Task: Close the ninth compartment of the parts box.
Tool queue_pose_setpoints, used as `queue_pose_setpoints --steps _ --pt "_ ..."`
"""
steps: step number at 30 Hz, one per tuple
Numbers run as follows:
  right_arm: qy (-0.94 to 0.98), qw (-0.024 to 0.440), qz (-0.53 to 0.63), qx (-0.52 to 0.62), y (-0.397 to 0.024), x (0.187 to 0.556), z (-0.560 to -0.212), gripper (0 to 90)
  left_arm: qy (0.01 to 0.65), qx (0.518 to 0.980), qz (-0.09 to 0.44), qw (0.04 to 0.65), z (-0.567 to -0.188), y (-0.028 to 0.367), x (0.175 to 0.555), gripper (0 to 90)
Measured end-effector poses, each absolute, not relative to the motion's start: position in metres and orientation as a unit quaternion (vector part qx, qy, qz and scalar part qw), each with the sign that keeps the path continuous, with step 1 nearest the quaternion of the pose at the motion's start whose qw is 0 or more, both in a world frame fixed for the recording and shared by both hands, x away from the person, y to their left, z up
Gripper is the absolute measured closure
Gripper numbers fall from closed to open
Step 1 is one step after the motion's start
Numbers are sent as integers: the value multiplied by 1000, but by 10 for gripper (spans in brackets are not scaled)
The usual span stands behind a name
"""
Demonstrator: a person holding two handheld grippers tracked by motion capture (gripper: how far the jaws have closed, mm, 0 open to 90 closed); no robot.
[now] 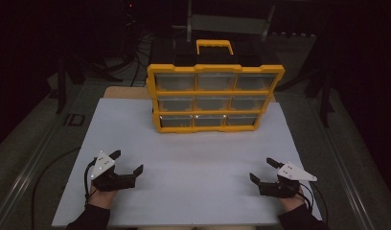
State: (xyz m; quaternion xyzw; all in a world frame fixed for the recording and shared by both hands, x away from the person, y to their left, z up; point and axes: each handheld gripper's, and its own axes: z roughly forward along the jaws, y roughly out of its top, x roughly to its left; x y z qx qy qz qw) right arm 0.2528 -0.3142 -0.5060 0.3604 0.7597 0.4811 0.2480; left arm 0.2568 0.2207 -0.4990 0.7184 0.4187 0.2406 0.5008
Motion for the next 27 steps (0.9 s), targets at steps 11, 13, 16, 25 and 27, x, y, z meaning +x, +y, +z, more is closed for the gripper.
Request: queue_pose_setpoints --steps 11,13,16,25,27 --pt "763 262 467 362 -306 261 -511 111 419 719 243 499 -499 220 257 1" --pt "764 262 468 358 -305 262 -510 111 420 718 243 499 -500 220 257 2" --pt "763 260 473 355 -303 263 -509 111 421 717 243 499 -500 221 256 1" --pt "754 258 490 353 -302 264 -507 112 421 719 241 497 -501 221 257 1" --pt "754 258 490 352 -303 263 -507 111 420 720 241 497 -501 221 257 2"
